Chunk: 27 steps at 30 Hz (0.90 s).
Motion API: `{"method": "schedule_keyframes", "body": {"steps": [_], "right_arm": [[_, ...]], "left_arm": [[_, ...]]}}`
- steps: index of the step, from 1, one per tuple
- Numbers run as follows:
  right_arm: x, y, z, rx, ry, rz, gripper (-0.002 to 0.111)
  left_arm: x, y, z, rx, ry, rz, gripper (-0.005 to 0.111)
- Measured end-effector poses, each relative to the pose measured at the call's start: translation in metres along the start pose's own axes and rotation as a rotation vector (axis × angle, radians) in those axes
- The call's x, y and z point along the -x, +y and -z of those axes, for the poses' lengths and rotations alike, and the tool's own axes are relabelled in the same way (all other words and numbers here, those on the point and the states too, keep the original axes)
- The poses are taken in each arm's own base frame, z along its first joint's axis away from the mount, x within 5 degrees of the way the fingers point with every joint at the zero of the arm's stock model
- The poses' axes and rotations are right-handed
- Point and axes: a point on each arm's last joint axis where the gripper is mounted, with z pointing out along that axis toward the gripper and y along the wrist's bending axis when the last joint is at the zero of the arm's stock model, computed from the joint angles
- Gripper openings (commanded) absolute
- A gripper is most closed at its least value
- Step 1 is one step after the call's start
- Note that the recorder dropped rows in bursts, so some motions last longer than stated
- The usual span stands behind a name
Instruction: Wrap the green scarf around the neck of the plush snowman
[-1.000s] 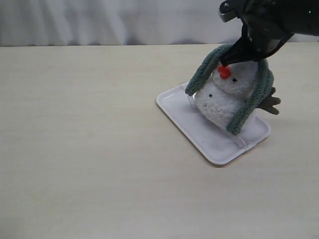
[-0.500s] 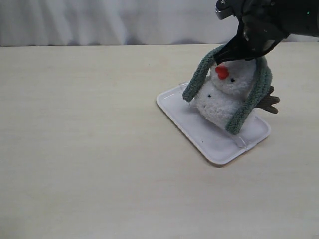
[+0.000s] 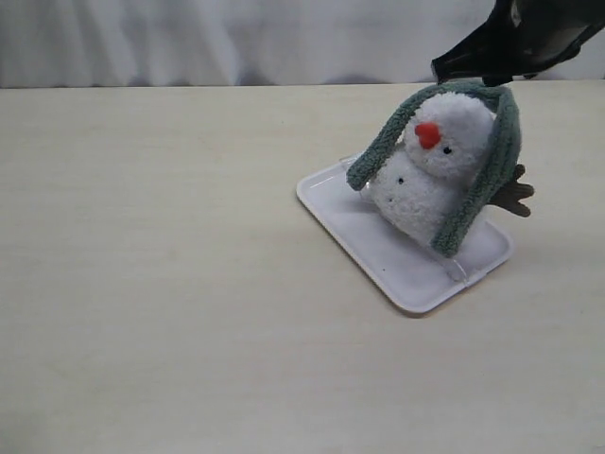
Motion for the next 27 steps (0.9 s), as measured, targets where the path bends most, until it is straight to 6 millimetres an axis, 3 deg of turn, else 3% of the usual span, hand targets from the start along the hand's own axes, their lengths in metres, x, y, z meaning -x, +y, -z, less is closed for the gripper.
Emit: {"method": "schedule_keyframes", "body": {"steps": [5, 9, 17, 27], "right_arm": [[-0.006, -0.003, 0.021, 0.091, 0.047, 0.023, 0.041], [-0.015, -0.004, 0.023, 0.109, 0.150, 0.025, 0.041], [-0.038, -0.016, 0.001, 0.193, 0.310, -0.141, 0.041], [-0.053, -0.004, -0.014, 0.277, 0.268, -0.246, 0.041]], "left_arm": [[0.000, 0.000, 0.000, 0.000, 0.000, 0.000, 0.000], [0.000, 0.000, 0.000, 0.000, 0.000, 0.000, 0.000], [0.000, 0.000, 0.000, 0.000, 0.000, 0.000, 0.000], [0.000, 0.000, 0.000, 0.000, 0.000, 0.000, 0.000]]}}
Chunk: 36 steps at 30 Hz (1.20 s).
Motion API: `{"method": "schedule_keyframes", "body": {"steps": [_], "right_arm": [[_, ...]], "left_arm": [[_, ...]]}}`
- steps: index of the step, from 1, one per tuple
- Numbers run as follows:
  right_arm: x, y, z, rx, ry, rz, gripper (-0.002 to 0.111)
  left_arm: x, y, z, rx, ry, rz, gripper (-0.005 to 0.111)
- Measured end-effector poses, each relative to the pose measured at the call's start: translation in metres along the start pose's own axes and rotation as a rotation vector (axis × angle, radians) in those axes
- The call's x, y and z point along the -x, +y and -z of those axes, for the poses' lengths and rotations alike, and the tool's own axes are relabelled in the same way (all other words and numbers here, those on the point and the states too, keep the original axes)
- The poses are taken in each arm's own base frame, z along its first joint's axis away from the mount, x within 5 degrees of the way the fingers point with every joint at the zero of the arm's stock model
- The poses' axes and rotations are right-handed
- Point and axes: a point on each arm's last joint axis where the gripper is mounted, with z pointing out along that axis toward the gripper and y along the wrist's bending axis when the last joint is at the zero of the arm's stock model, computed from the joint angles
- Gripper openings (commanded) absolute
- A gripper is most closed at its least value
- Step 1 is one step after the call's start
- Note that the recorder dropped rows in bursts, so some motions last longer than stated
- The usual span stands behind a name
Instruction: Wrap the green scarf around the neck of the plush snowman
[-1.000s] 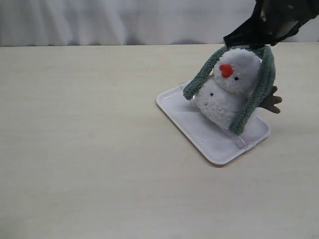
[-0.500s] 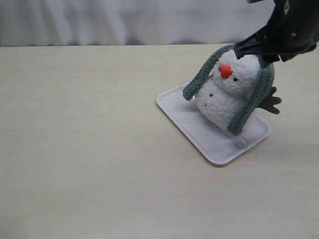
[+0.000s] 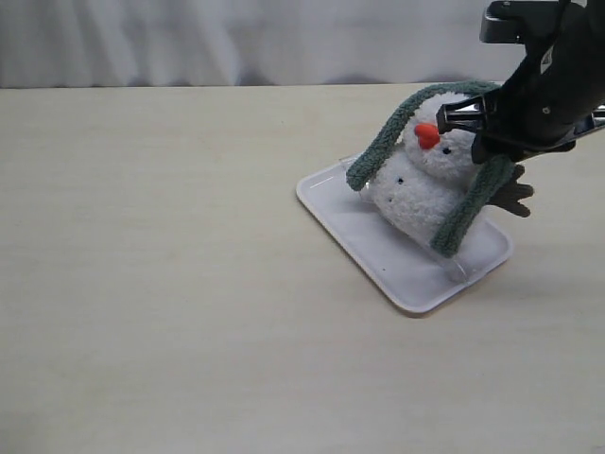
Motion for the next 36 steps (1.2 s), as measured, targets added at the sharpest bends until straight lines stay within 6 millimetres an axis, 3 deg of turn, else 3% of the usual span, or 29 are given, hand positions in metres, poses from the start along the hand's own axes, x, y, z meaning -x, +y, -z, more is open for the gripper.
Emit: {"method": "schedule_keyframes", "body": {"steps": [6, 13, 21, 28, 30, 33, 36], "right_arm": [[0.001, 0.000, 0.000, -0.003, -0.015, -0.003, 0.041], [-0.001, 0.000, -0.016, -0.034, 0.046, 0.010, 0.040], [-0.003, 0.002, -0.038, -0.042, 0.093, 0.035, 0.004], [-0.014, 0.006, -0.055, 0.011, 0.081, 0.090, 0.004], [-0.014, 0.007, -0.055, 0.014, 0.079, 0.090, 0.009], [-0.012, 0.006, -0.053, 0.008, 0.095, 0.100, 0.032], [-0.007, 0.004, -0.037, -0.013, 0.141, 0.123, 0.047]], "left_arm": [[0.000, 0.000, 0.000, 0.000, 0.000, 0.000, 0.000], [0.000, 0.000, 0.000, 0.000, 0.000, 0.000, 0.000], [0.000, 0.000, 0.000, 0.000, 0.000, 0.000, 0.000], [0.000, 0.000, 0.000, 0.000, 0.000, 0.000, 0.000], [0.000, 0.000, 0.000, 0.000, 0.000, 0.000, 0.000], [0.000, 0.000, 0.000, 0.000, 0.000, 0.000, 0.000], [0.000, 0.000, 0.000, 0.000, 0.000, 0.000, 0.000]]}}
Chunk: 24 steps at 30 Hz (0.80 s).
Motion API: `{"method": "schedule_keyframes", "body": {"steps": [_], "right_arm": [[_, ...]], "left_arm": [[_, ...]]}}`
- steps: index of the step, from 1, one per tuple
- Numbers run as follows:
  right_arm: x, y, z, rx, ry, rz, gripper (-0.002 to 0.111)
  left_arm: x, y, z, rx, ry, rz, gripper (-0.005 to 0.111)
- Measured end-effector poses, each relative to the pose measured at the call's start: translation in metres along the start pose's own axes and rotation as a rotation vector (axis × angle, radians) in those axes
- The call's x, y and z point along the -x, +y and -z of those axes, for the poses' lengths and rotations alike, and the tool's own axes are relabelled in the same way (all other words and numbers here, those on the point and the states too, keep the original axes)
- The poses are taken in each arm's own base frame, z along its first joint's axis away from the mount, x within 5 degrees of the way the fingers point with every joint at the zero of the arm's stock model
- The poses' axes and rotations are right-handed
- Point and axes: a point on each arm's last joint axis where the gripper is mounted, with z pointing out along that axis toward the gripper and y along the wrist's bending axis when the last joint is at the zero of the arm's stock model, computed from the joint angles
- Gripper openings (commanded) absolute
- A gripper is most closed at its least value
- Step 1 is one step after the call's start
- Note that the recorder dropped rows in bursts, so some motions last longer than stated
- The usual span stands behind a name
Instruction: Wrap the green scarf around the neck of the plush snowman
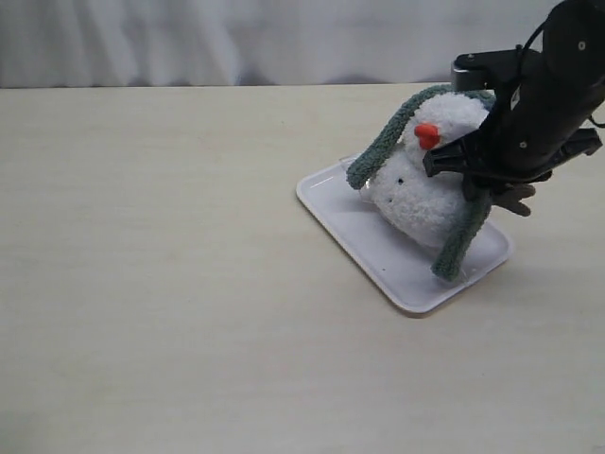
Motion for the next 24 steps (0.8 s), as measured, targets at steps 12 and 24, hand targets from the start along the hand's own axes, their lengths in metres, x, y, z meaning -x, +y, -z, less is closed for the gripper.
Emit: {"method": "schedule_keyframes", "body": {"steps": [12, 24], "right_arm": [[-0.035, 0.000, 0.019, 0.066, 0.053, 0.039, 0.049], [-0.065, 0.007, -0.034, 0.164, -0.197, -0.070, 0.049]], "left_arm": [[0.000, 0.000, 0.000, 0.000, 0.000, 0.000, 0.000], [0.000, 0.000, 0.000, 0.000, 0.000, -0.002, 0.000]]}}
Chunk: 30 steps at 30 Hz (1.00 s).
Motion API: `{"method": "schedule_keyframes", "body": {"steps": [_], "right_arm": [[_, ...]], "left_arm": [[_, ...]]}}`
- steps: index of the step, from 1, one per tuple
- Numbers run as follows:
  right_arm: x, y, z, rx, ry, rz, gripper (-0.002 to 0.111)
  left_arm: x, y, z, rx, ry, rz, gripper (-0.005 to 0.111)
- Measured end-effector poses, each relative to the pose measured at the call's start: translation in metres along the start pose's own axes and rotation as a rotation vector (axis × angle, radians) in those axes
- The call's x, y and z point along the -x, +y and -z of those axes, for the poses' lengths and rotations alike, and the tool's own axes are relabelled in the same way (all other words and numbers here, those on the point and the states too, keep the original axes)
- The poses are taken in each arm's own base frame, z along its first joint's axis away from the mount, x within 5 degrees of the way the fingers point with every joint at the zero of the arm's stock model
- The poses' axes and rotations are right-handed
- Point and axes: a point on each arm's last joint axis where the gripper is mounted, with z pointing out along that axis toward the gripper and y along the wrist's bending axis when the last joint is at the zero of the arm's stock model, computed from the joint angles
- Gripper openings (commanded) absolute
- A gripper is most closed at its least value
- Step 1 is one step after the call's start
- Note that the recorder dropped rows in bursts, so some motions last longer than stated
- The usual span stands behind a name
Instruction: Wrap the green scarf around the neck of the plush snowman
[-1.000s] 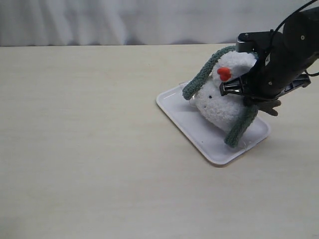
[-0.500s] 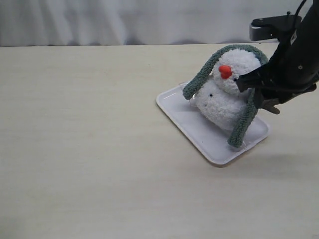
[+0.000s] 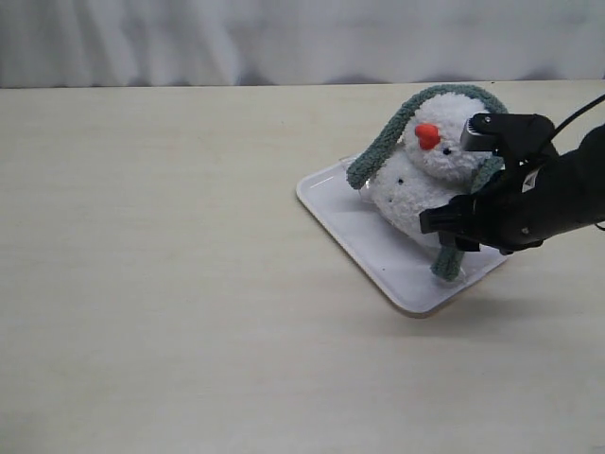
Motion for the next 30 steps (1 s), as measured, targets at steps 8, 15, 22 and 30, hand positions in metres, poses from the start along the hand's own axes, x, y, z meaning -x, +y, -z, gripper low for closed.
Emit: {"method": "schedule_keyframes", "body": {"steps": [8, 15, 22, 30], "right_arm": [[-0.003, -0.001, -0.017, -0.001, 0.000, -0.043, 0.023], [-0.003, -0.001, -0.019, 0.001, 0.001, -0.051, 0.004], [-0.003, 0.000, -0.019, 0.011, -0.002, -0.086, 0.004], [-0.004, 0.002, -0.015, 0.023, 0.048, -0.066, 0.004]], "left_arm": [[0.000, 0.000, 0.000, 0.000, 0.000, 0.000, 0.000], [0.000, 0.000, 0.000, 0.000, 0.000, 0.000, 0.000], [0.000, 0.000, 0.000, 0.000, 0.000, 0.000, 0.000], [0.000, 0.000, 0.000, 0.000, 0.000, 0.000, 0.000]]}}
